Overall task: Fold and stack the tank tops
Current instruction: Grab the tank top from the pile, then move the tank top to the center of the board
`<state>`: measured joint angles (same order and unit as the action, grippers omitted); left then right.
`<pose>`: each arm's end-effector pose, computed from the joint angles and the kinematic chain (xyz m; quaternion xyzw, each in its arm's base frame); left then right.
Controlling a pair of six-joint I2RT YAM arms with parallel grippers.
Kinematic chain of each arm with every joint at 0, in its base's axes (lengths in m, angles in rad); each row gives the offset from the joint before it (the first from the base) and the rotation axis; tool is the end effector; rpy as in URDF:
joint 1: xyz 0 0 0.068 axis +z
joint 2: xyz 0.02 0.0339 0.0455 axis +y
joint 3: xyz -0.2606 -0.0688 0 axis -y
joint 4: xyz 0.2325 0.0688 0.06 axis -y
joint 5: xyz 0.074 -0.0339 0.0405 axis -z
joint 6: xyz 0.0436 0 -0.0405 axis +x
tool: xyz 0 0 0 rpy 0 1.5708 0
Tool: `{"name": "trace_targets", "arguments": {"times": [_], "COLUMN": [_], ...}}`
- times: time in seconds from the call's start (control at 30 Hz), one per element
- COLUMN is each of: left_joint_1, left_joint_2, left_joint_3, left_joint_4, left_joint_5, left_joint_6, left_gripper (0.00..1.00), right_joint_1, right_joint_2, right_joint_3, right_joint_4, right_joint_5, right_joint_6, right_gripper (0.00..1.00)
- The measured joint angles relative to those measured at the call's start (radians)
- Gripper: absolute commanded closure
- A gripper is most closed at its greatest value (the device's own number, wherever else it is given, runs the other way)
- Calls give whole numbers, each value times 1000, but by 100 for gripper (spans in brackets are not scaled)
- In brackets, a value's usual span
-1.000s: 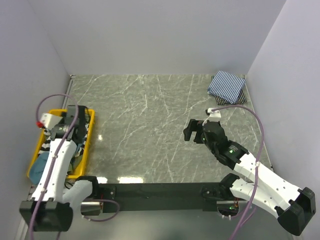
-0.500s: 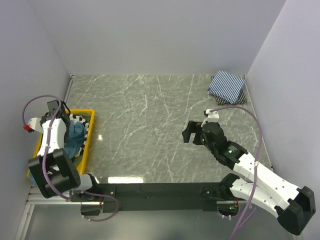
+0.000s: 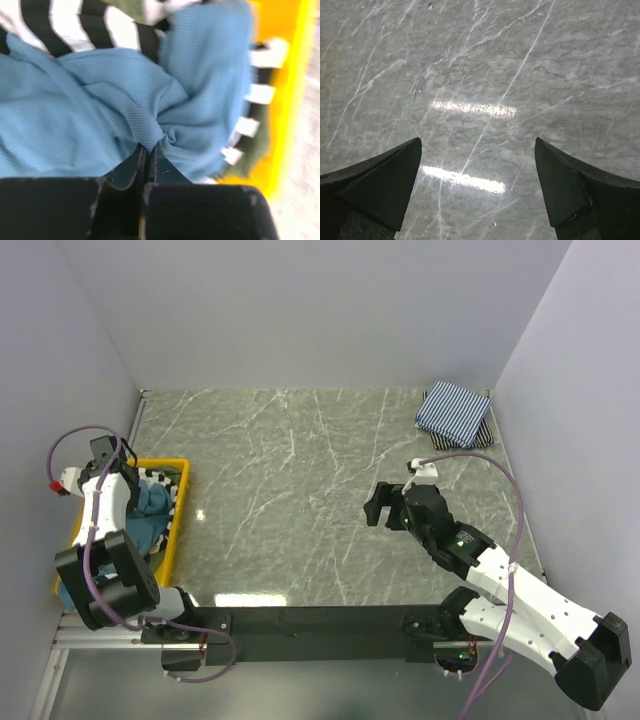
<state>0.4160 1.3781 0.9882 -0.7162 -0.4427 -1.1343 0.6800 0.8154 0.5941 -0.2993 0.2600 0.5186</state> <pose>0.2292 0.1217 0.2350 -0.7005 0.6428 0.1211 0.2854 0.1486 0.1058 0.2530 -0.0044 0.8604 0.1878 0.4737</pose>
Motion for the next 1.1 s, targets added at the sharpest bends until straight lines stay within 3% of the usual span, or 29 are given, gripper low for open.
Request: {"name": "trace_targets", "arguments": {"times": [0.2, 0.37, 0.43, 0.53, 0.73, 0.83, 0.97, 1.1], "left_joint_1": [3, -42, -134, -389, -846, -1036, -1113, -1111], "left_joint_2": [-204, -383, -394, -380, -310, -258, -224, -192], "left_joint_3": [58, 204, 287, 388, 398, 303, 75, -110], "left_joint_4": [33, 97, 109, 145, 224, 302, 373, 407], "left_joint_5": [116, 245, 247, 233, 193, 184, 204, 219], "left_joint_6": [124, 206, 222, 239, 255, 254, 214, 172], "left_gripper": [99, 99, 99, 99, 99, 86, 48, 42], "right_joint_1": [0, 0, 0, 0, 0, 0, -2, -2], "right_joint_2": [-9, -11, -11, -11, -11, -13, -15, -24], "right_joint_3": [0, 3, 15, 54, 143, 158, 145, 65], "right_joint_4": [3, 6, 1, -7, -11, -13, -16, 9], "right_joint_5": [-9, -16, -16, -13, 37, 64, 70, 37], "right_joint_6": [-1, 0, 0, 1, 21, 38, 69, 109], "right_gripper": [0, 0, 0, 0, 0, 0, 0, 0]}}
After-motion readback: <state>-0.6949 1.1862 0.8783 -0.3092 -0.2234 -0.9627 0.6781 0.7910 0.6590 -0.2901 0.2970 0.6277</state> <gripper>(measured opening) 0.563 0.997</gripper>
